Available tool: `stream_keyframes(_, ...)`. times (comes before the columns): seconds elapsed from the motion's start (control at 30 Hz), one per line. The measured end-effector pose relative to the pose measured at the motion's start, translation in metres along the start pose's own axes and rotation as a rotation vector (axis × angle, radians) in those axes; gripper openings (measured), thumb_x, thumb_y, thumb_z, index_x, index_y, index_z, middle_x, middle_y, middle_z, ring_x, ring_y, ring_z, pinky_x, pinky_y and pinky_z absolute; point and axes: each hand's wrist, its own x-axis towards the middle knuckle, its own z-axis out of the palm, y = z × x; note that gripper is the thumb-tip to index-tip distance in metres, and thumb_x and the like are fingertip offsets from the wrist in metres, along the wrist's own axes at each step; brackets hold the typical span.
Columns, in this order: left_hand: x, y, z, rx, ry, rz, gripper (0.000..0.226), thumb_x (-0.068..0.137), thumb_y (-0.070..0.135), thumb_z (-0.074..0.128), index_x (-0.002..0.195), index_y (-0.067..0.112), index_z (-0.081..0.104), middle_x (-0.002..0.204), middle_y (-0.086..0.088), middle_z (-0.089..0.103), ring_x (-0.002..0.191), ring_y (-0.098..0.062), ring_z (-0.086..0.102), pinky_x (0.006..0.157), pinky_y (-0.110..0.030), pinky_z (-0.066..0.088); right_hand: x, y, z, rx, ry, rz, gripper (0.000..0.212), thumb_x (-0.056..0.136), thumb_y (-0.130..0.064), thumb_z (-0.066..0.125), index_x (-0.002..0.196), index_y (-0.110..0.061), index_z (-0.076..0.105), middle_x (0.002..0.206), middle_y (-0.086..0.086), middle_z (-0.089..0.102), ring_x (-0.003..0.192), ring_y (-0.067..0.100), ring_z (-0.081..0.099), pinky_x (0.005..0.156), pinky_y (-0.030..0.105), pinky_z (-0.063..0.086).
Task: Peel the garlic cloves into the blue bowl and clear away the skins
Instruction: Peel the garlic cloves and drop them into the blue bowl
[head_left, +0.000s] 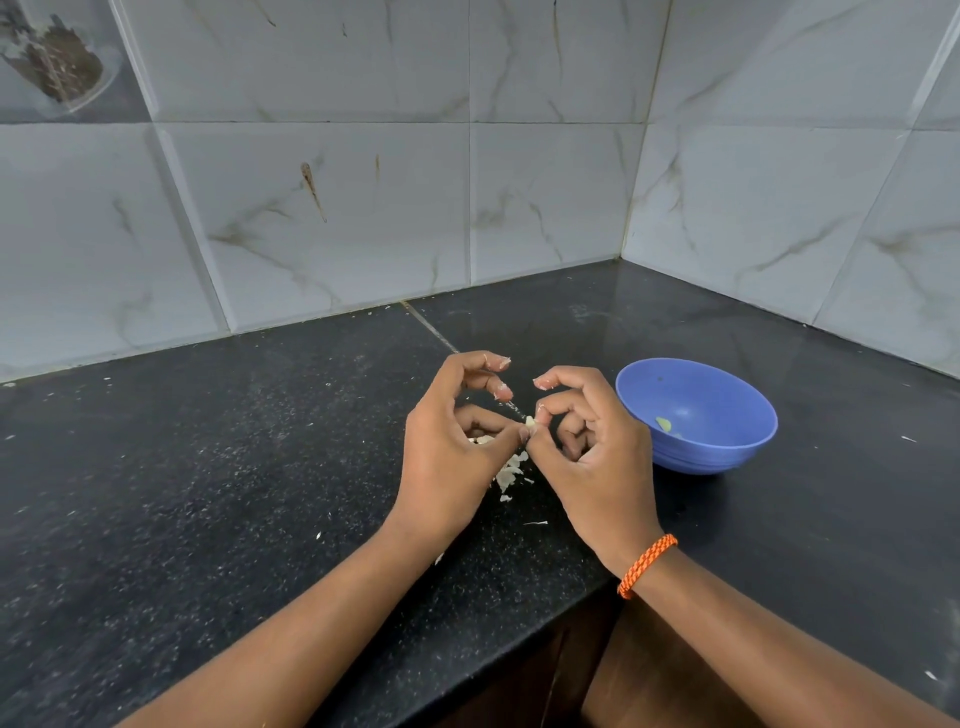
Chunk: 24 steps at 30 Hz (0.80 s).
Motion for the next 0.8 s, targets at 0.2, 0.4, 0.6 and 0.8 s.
stream_keyframes(0.2,0.0035,-0.0003,-0.0023,-0.201,-0.079,-0.091,0.053,0.087,-0.014,0.081,0.132,0.012,0.07,0.105,-0.013,0.081,0.089,-0.038,0.08,0.085,-0.036,0.066,0.0003,-0.0003,-0.0012,0.038,0.024,-0.005,0.039,0.087,-0.013,0.079,0.122,-0.023,0.064,0.08,-0.007,0.069,0.054,0.018,0.051,0.053,0.025,0.046)
stream_keyframes(0.4,0.003,0.0017,-0.0002,-0.262,-0.051,-0.117,0.052,0.086,-0.01,0.084,0.131,0.011,0.07,0.1,-0.016,0.081,0.09,-0.027,0.08,0.085,-0.032,0.064,0.0001,-0.0013,-0.0007,0.054,0.037,0.007,0.044,0.087,-0.012,0.082,0.124,-0.023,0.061,0.083,-0.008,0.07,0.056,0.019,0.053,0.053,0.029,0.049)
stream_keyframes(0.6,0.002,0.0025,0.0011,-0.294,-0.06,-0.137,0.048,0.088,-0.01,0.082,0.13,0.009,0.069,0.099,-0.017,0.079,0.088,-0.023,0.077,0.085,-0.032,0.063,0.0001,-0.0007,0.0004,0.048,0.042,0.016,0.045,0.087,-0.013,0.083,0.123,-0.024,0.061,0.083,-0.009,0.069,0.056,0.018,0.053,0.053,0.03,0.049)
stream_keyframes(0.8,0.0014,0.0036,0.0005,-0.314,-0.048,-0.155,0.049,0.086,-0.005,0.086,0.131,0.011,0.071,0.097,-0.012,0.079,0.089,-0.021,0.077,0.086,-0.031,0.063,-0.0003,-0.0009,0.0002,0.033,0.033,0.009,0.042,0.09,-0.013,0.083,0.126,-0.022,0.061,0.083,-0.008,0.069,0.055,0.018,0.053,0.053,0.027,0.048)
